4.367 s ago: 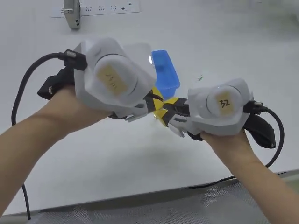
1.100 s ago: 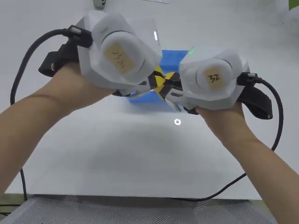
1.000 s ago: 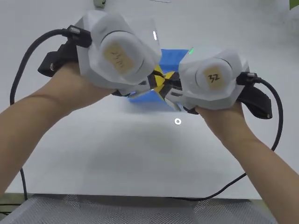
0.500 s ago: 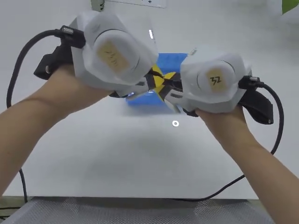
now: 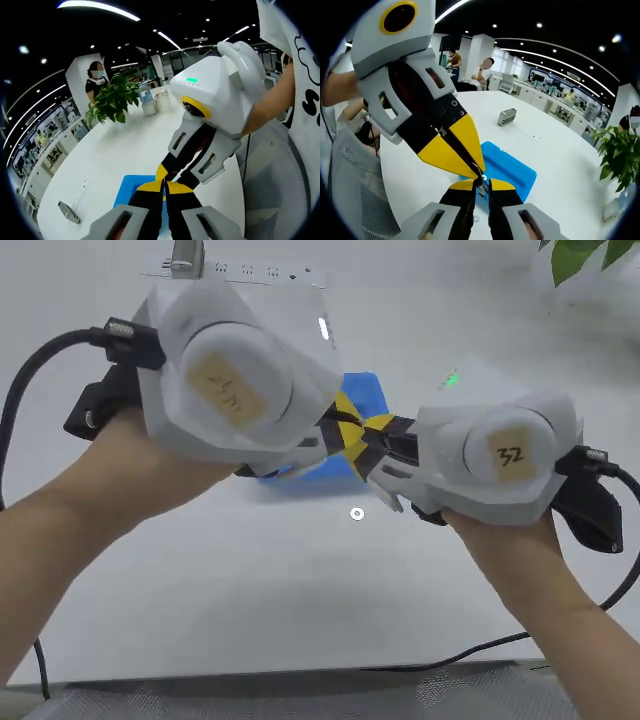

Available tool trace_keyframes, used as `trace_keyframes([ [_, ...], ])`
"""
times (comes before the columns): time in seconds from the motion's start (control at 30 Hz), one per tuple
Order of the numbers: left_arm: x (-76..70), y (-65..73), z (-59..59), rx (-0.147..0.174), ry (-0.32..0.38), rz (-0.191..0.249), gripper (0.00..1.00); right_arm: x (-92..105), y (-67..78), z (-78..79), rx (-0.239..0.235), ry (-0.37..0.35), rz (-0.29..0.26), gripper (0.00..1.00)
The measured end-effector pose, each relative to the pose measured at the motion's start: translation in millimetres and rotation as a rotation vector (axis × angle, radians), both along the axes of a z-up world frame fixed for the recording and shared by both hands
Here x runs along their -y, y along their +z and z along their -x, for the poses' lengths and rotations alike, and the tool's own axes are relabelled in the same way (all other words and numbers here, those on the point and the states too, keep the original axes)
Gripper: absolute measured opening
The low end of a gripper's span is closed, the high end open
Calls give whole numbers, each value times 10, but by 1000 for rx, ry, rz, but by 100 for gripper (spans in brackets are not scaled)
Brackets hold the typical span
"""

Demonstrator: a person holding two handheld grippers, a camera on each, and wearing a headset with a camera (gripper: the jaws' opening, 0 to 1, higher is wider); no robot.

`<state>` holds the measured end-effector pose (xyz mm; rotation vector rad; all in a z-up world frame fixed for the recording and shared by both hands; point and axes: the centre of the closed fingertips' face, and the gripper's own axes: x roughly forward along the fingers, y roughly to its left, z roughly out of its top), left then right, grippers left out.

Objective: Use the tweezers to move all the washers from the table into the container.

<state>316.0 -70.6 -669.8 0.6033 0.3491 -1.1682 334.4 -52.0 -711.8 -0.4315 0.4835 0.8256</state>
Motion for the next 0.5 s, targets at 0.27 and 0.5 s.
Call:
trace_keyframes([
  [0.27, 173, -174, 146, -41, -48, -21, 0, 171, -201, 156, -79, -53, -38, 6],
  [0.5, 204, -358, 156, -89, -57, -40, 0, 185, -377, 177, -126, -63, -46, 7],
])
